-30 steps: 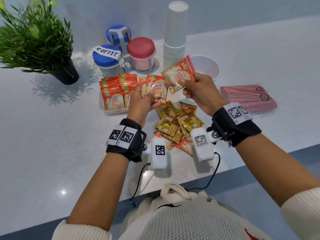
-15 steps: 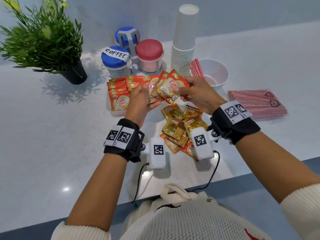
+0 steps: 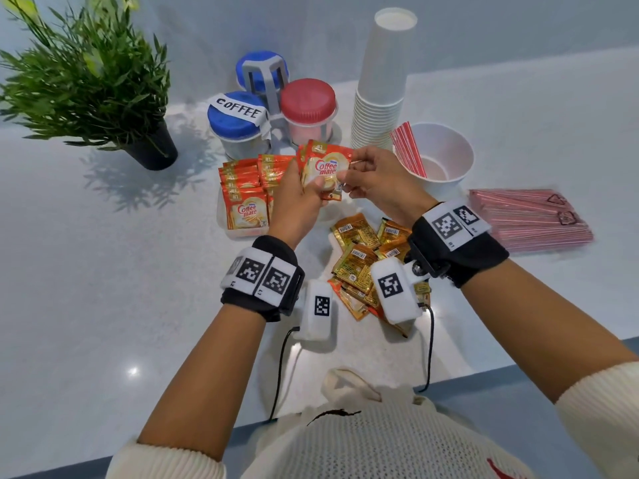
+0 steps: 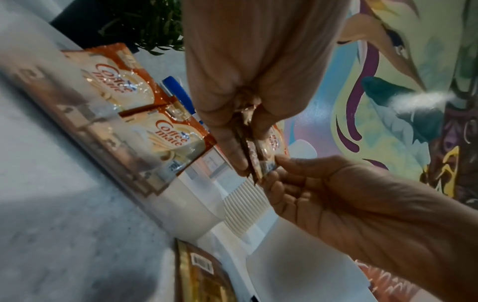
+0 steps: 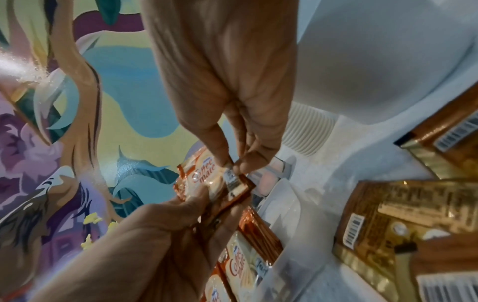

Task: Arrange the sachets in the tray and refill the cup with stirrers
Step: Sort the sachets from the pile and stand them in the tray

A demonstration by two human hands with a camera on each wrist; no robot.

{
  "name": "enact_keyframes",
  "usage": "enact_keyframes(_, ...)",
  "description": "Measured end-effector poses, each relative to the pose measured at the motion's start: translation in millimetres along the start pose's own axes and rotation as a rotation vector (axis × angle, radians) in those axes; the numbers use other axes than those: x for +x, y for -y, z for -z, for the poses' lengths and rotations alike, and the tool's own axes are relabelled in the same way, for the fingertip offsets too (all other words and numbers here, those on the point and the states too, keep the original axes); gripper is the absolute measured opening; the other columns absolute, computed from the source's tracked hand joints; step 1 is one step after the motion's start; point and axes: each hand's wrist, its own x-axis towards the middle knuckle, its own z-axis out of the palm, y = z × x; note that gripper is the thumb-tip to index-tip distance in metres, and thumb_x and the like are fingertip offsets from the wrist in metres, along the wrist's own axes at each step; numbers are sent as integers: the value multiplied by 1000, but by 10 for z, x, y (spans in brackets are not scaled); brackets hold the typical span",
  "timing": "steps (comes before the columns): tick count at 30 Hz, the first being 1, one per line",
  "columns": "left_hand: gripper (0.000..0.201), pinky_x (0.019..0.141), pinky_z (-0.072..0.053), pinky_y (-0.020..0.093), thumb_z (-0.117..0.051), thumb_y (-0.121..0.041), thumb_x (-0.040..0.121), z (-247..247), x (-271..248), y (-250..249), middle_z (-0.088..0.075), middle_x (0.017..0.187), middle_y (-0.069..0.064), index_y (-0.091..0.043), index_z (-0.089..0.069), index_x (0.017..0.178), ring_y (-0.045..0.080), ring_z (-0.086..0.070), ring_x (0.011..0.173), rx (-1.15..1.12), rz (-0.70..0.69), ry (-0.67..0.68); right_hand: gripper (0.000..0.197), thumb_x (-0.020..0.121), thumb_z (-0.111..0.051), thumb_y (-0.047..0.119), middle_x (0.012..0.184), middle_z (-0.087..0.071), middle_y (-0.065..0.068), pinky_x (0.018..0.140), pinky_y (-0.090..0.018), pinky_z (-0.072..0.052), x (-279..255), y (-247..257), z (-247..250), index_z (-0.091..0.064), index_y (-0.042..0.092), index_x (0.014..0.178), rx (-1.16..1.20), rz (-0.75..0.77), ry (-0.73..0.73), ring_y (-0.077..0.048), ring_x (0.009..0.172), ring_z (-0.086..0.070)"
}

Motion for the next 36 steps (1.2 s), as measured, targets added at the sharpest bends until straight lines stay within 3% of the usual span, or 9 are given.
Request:
enact_keyframes(5,42,101,-44,47,-48,-8,93,9,65,40,-56,121,9,-14,-34,131,26,-55,114,82,3,93,29,92,-45,-2,100,-62,-16,67,-18,-47,68,7,-100,-56,-3,119,-158,77,18,-12,75,-55)
enact_keyframes(10,37,92,-45,31,-51,-9,92,89,145,3,-58,119,8,-7,-41,128,20,-55,110,205,-45,72,26,88,-56,2,97,-62,-9,63,-15,-45,146,16,-130,-58,-1,113,-191,110,-36,-8,76,-56)
enact_keyframes(17,27,70,-41,3,-54,-9,89,343,408,-90,-52,114,2,-7,-49,116,9,-49,100,358,-113,-126,22,84,-61,7,101,-65,-15,84,-40,-53,429,43,-116,-58,1,105,-227,82,-196,-25,90,-62)
enact_keyframes(19,33,85,-40,9,-57,-13,88,399,483,-78,-48,126,7,-9,-49,120,14,-48,112,427,-104,-128,23,85,-60,7,103,-65,-15,86,-39,-53,480,26,-136,-57,1,107,-278,61,-199,-25,93,-63)
enact_keyframes(21,46,102,-39,30,-61,-23,85,408,544,-42,-43,135,9,-13,-46,127,21,-43,124,543,-65,-79,23,85,-59,6,101,-64,-12,85,-35,-53,507,-7,-156,-58,2,107,-347,75,-203,-21,91,-61)
enact_keyframes(24,66,112,-26,50,-64,-41,80,378,591,36,-33,146,10,-21,-38,137,31,-27,137,757,51,16,24,85,-58,5,94,-59,-3,70,-19,-45,533,-30,-214,-60,1,109,-466,122,-179,-12,87,-53)
enact_keyframes(27,70,114,-17,54,-63,-44,79,336,594,90,-23,150,11,-23,-32,140,35,-12,141,839,109,55,27,84,-58,6,106,-66,-8,71,-15,-40,570,-29,-288,-61,3,111,-537,152,-140,-13,91,-58)
enact_keyframes(31,69,115,-18,52,-63,-37,80,358,602,114,-24,149,12,-22,-31,141,33,-14,141,849,114,50,29,84,-59,6,114,-66,-14,70,-12,-34,573,-59,-312,-60,0,112,-651,168,-71,-25,105,-61)
enact_keyframes(36,65,115,-18,48,-61,-31,81,382,608,131,-28,145,12,-21,-33,139,31,-21,138,866,103,26,24,86,-55,5,116,-60,-18,81,-30,-40,619,-139,-341,-57,0,109,-848,207,-70,-31,107,-56)
